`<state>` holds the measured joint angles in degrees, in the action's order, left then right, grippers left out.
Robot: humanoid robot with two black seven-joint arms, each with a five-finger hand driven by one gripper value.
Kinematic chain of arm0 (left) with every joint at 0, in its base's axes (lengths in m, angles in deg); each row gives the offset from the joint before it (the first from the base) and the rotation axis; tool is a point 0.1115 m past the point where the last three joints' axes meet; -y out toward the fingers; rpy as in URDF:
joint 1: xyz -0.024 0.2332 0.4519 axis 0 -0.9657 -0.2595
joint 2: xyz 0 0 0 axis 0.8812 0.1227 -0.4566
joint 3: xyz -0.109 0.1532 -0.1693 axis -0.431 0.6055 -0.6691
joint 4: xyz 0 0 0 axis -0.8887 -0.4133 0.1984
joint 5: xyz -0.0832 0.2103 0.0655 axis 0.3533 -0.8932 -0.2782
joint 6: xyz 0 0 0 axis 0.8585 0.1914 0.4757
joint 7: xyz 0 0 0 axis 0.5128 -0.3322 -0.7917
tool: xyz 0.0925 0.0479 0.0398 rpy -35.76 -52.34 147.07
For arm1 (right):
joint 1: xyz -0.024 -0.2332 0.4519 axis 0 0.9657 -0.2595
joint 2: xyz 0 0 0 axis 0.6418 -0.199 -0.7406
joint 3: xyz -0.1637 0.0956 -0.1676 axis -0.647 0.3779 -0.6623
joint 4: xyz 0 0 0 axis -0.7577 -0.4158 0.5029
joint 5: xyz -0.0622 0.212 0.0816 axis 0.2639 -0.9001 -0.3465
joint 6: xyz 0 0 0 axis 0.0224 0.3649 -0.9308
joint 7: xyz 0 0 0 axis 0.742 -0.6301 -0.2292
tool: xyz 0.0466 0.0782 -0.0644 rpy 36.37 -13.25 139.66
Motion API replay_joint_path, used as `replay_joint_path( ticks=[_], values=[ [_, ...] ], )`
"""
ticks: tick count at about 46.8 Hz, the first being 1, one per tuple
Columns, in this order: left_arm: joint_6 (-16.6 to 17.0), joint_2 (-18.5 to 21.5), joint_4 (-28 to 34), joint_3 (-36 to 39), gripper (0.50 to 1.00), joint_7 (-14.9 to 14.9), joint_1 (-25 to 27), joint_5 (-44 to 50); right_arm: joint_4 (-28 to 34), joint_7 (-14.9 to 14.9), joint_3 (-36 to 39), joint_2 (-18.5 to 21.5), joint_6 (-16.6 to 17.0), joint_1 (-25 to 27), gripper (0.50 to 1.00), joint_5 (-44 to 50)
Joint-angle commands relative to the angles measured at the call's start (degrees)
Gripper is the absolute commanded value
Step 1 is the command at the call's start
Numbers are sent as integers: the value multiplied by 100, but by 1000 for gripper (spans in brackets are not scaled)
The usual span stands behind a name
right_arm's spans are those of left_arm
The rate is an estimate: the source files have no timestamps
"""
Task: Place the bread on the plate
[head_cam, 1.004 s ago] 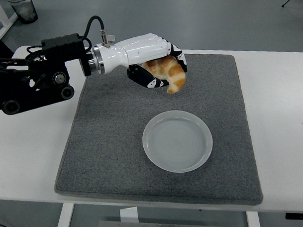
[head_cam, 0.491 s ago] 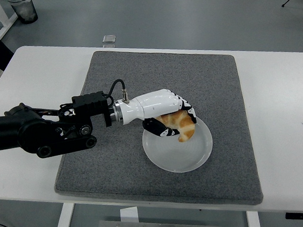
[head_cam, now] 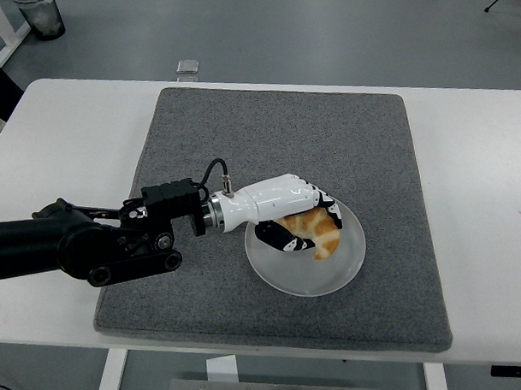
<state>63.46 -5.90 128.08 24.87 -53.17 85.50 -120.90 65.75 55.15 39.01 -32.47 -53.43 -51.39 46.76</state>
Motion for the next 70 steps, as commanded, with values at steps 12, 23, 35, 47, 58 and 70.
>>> replay_joint_path(
  ticks=[12,23,35,47,58,70],
  values=[
    [7,-62,-148,-7,500,0,-174,9,0,-1,0,0,0,0,952,0],
    [24,-71,-175,-60,500,0,-279,106,0,-1,0,0,0,0,952,0],
    [103,-71,-210,-87,675,0,-297,150,0,-1,0,0,0,0,952,0],
    [191,-53,-210,-95,771,0,-402,150,-18,-1,0,0,9,0,952,0],
    [200,-36,-192,-122,921,-9,-420,150,-18,-1,0,0,9,0,954,0],
    [200,-36,-157,-262,986,0,-464,238,-18,-1,0,0,9,0,954,0]
  ],
)
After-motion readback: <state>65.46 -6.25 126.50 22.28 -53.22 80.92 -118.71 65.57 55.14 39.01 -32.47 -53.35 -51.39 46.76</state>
